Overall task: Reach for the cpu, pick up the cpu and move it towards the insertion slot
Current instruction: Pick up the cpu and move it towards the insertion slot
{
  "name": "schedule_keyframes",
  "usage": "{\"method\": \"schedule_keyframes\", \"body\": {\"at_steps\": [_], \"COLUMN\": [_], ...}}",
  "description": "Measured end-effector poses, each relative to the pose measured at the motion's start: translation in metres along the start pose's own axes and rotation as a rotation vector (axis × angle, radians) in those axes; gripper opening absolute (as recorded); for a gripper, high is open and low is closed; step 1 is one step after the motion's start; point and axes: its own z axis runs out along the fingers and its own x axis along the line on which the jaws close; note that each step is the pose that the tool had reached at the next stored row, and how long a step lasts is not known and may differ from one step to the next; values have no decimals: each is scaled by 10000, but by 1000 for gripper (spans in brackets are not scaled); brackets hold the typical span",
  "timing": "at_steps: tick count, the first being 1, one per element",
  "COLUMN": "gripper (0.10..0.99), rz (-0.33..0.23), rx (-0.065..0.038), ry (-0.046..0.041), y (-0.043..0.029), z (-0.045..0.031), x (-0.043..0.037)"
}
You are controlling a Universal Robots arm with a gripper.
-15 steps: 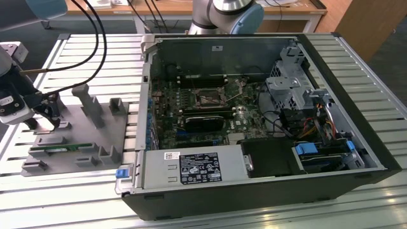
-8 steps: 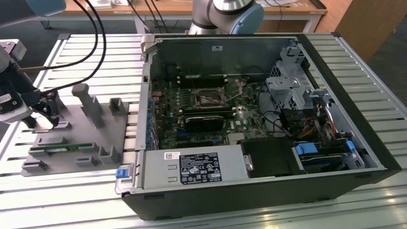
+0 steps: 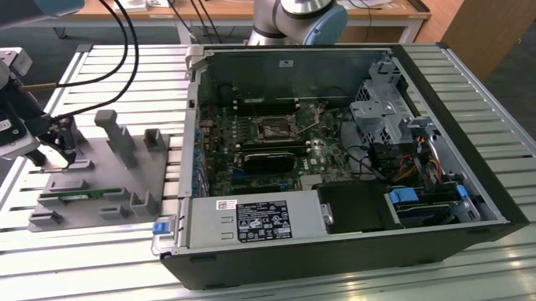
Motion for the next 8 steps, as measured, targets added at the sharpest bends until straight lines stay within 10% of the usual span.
{"method": "schedule_keyframes", "body": {"at_steps": [8], "gripper": [537], "rz": [0], "rx": [0], "ry": [0], "y": [3], "z": [-66], "x": [0]}}
